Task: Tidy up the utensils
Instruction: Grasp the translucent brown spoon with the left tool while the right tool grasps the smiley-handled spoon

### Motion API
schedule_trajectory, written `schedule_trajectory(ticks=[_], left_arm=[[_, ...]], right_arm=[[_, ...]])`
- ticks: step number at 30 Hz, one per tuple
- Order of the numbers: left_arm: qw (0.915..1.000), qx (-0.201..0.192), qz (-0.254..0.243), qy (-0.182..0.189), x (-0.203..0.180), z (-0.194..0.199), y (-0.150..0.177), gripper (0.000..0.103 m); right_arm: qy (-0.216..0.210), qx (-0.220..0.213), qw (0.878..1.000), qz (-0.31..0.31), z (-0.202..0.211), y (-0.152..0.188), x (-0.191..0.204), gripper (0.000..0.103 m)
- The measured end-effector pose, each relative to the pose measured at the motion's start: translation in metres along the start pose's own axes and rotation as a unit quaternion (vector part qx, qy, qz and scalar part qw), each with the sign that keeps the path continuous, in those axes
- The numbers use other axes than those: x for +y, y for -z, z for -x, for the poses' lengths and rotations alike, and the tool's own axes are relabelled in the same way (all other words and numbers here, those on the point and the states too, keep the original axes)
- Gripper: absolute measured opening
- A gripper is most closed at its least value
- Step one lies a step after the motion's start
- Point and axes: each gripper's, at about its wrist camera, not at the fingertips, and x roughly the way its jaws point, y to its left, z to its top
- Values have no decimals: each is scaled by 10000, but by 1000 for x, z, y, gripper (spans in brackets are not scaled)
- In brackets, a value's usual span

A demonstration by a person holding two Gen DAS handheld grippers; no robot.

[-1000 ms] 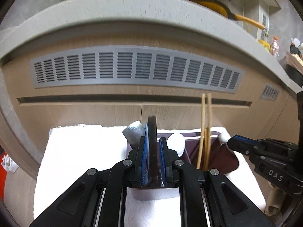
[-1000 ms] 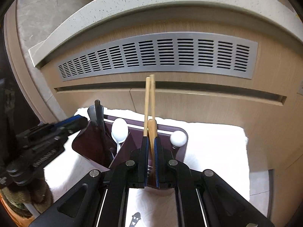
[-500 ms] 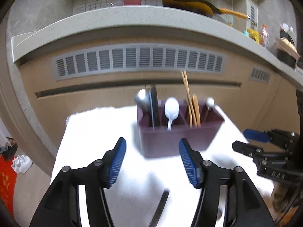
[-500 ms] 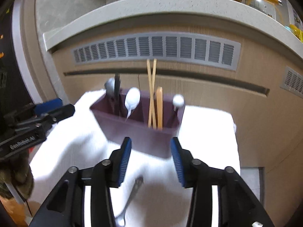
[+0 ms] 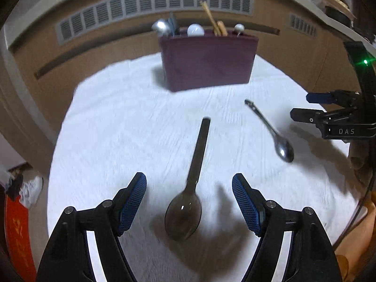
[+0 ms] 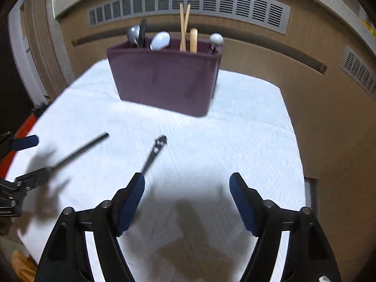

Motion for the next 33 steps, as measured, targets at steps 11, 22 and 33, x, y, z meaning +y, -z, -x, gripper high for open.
schedule_trajectory(ticks=[11,22,33], left_arm=[[9981,415,59,446,-13,-39,-36,42],[9948,1011,-80,135,-16,-73,-55,20],[9937,1083,193,213,-10,-77,-58,21]], right_arm=[[109,-107,9997,207,2,13,12,82],[-394,-300,9980,400,15,18,20,67],[-1004,423,9940,-54,-27,-16,27,26]])
